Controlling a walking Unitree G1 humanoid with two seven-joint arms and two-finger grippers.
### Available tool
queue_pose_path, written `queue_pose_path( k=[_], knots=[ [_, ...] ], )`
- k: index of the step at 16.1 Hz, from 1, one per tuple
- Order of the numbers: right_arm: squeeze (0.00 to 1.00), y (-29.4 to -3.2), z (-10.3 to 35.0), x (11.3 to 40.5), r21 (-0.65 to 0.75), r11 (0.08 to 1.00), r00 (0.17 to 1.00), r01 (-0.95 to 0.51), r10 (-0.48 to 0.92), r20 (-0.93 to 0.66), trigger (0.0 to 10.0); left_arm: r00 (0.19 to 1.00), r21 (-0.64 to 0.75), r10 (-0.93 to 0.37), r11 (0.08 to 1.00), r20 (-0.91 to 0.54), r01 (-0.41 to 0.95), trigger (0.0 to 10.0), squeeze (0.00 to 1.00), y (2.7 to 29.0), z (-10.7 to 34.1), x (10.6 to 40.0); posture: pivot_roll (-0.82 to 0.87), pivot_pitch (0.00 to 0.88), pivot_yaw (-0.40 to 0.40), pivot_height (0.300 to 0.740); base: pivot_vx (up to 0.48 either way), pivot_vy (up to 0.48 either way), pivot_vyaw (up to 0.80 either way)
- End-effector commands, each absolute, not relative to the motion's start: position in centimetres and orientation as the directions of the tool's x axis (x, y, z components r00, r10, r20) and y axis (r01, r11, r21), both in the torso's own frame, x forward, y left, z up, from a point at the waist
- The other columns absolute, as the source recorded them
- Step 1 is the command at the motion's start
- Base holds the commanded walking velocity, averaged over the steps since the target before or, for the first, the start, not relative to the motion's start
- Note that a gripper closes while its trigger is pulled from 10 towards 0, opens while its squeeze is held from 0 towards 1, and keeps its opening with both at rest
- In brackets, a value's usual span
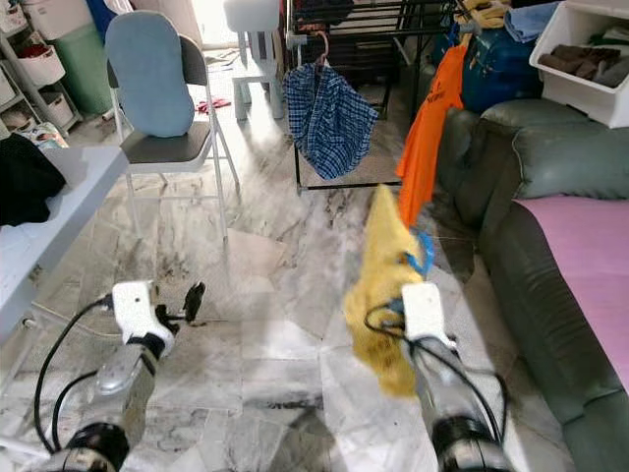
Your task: Hang hanger
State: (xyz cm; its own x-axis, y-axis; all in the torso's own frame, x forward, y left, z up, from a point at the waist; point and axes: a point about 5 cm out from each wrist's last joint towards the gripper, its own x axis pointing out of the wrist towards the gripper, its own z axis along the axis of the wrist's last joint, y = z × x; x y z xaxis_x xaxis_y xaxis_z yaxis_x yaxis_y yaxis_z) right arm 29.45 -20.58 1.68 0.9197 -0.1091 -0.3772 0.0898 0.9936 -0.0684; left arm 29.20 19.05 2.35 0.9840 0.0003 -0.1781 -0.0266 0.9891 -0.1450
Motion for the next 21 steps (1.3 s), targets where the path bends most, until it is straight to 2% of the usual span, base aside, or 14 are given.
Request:
queue_pose_path(
  k=[1,3,4,5,6,7,8,9,12,15,18,21],
  knots=[
    [0.00,-20.9,4.4,30.5,-0.056,0.991,0.970,0.124,-0.133,-0.205,0.0,0.985,-0.100,0.064,0.992,-0.163,-0.081,10.0,1.00,20.3,2.7,29.0,-0.14,0.000,0.040,0.740,0.000,0.000,0.00],
    [0.00,-21.0,5.0,30.2,-0.080,0.989,0.979,0.124,-0.135,-0.155,0.0,0.987,-0.093,0.078,0.991,-0.140,-0.092,10.0,1.00,21.0,3.0,28.8,-0.15,0.000,0.049,0.740,0.000,0.000,0.00],
    [0.00,-21.3,5.4,29.8,-0.093,0.987,0.981,0.129,-0.141,-0.130,0.0,0.989,-0.094,0.081,0.991,-0.127,-0.094,10.0,0.24,21.7,3.3,28.4,-0.16,0.000,0.052,0.740,0.000,0.000,0.00],
    [0.00,-21.6,5.5,29.2,-0.106,0.986,0.982,0.131,-0.143,-0.121,0.0,0.991,-0.081,0.067,0.994,-0.119,-0.077,10.0,0.00,22.1,3.5,27.9,-0.16,0.000,0.053,0.740,0.000,0.000,0.00],
    [0.00,-22.1,5.6,28.3,-0.120,0.982,0.981,0.144,-0.158,-0.115,0.0,0.992,-0.073,0.044,0.996,-0.117,-0.053,10.0,0.00,22.2,3.5,27.0,-0.16,0.000,0.054,0.740,0.000,0.000,0.00],
    [0.00,-22.4,5.7,27.8,-0.137,0.979,0.981,0.150,-0.165,-0.100,3.4,0.993,-0.074,0.031,0.996,-0.118,-0.040,10.0,0.00,22.3,3.4,26.3,-0.16,0.000,0.056,0.740,0.000,0.000,0.00],
    [0.00,-22.8,5.8,27.1,-0.170,0.973,0.981,0.157,-0.173,-0.084,3.9,0.992,-0.051,0.026,0.998,-0.123,-0.032,10.0,0.00,22.4,3.2,25.4,-0.16,0.000,0.055,0.740,0.000,0.000,0.00],
    [0.00,-23.4,5.9,25.9,-0.155,0.966,0.971,0.206,-0.221,-0.090,10.0,0.989,-0.039,0.032,0.999,-0.144,-0.038,10.0,0.00,22.5,2.5,23.5,-0.16,0.000,0.058,0.740,0.000,0.000,0.00],
    [0.00,-22.8,5.8,24.8,-0.141,0.972,0.972,0.190,-0.207,-0.112,10.0,0.987,-0.048,0.023,0.998,-0.160,-0.032,10.0,0.00,22.1,2.5,22.3,-0.17,0.000,0.061,0.740,0.000,0.000,0.00],
    [0.00,-22.1,5.8,24.1,-0.139,0.977,0.974,0.162,-0.181,-0.134,10.0,0.987,-0.065,-0.002,0.998,-0.163,-0.008,10.0,0.00,21.4,2.7,22.4,-0.18,0.000,0.057,0.740,0.000,0.000,0.00],
    [0.00,-22.0,6.0,24.2,-0.127,0.979,0.973,0.160,-0.178,-0.147,10.0,0.986,-0.076,-0.013,0.997,-0.167,0.000,10.0,0.00,21.2,3.1,22.5,-0.17,0.000,0.058,0.740,0.000,0.000,0.00],
    [0.00,-21.7,6.1,24.6,-0.104,0.984,0.974,0.146,-0.162,-0.159,10.0,0.985,-0.080,-0.025,0.997,-0.170,0.011,10.0,0.00,21.0,3.2,22.8,-0.17,0.000,0.059,0.740,0.278,0.000,0.00]
  ],
)
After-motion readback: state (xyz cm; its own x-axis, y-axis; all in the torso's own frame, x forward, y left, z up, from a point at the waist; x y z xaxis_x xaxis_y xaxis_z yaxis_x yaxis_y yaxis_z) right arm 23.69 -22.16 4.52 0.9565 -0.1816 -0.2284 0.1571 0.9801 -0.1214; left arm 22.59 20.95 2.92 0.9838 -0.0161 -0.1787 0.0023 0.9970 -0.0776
